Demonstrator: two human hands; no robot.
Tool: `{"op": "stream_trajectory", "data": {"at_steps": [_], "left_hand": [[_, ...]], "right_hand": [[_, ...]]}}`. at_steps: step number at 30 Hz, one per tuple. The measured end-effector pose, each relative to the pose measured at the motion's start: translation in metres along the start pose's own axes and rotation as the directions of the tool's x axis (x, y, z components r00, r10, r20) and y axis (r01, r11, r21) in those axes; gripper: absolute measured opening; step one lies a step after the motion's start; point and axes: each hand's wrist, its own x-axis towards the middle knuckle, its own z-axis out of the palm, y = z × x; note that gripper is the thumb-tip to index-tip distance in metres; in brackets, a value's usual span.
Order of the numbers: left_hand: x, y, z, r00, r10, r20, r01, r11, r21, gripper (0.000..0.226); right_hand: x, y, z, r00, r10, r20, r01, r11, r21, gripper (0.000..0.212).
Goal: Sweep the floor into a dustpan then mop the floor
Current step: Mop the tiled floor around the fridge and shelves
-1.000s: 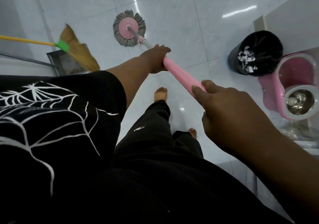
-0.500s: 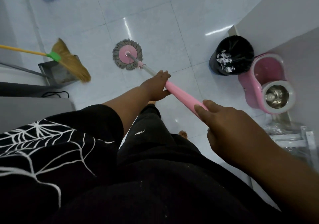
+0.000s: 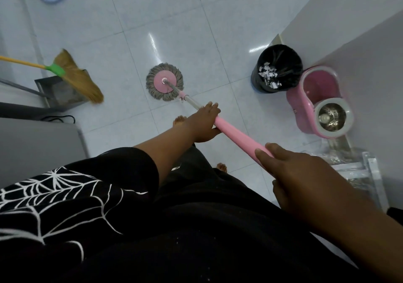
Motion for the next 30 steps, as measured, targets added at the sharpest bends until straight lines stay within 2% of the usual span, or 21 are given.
{"op": "stream_trajectory", "data": {"at_steps": [4, 6, 9, 12, 17, 21, 25, 30], "left_hand": [[0.016, -0.008, -0.021, 1.0, 0.021, 0.01, -0.021, 1.0, 0.004, 0.073], [0.026, -0.015, -0.034, 0.999, 0.018, 0.033, -0.018, 1.0, 0.004, 0.073], [0.039, -0.035, -0.058, 0.998, -0.019, 0.055, 0.019, 1.0, 0.005, 0.074], [0.054, -0.063, -0.089, 0.996, -0.044, 0.071, 0.043, 0.999, 0.02, 0.073], [0.085, -0.12, -0.144, 0.991, -0.087, 0.105, 0.079, 0.994, 0.078, 0.07], [0.104, -0.157, -0.176, 0.986, -0.143, 0.089, 0.133, 0.985, 0.11, 0.067], [0.114, -0.167, -0.185, 0.983, -0.158, 0.095, 0.145, 0.981, 0.125, 0.068], [0.108, -0.153, -0.167, 0.984, -0.152, 0.095, 0.141, 0.983, 0.115, 0.064]], "right_hand": [[0.017, 0.004, -0.021, 0.997, 0.057, 0.061, -0.057, 0.998, 0.005, 0.064], [0.03, 0.003, -0.031, 0.999, 0.04, 0.03, -0.04, 0.999, 0.006, 0.066], [0.062, -0.002, -0.047, 0.994, 0.049, 0.094, -0.051, 0.998, 0.022, 0.062], [0.099, -0.009, -0.063, 0.999, -0.004, 0.034, 0.003, 0.999, 0.036, 0.058], [0.17, -0.022, -0.086, 0.994, -0.092, -0.057, 0.092, 0.996, 0.0, 0.068], [0.216, -0.032, -0.095, 0.989, -0.119, -0.084, 0.12, 0.993, -0.001, 0.063], [0.23, -0.031, -0.099, 0.988, -0.117, -0.105, 0.122, 0.991, 0.045, 0.057], [0.212, -0.026, -0.081, 0.993, -0.094, -0.065, 0.098, 0.994, 0.055, 0.063]]}}
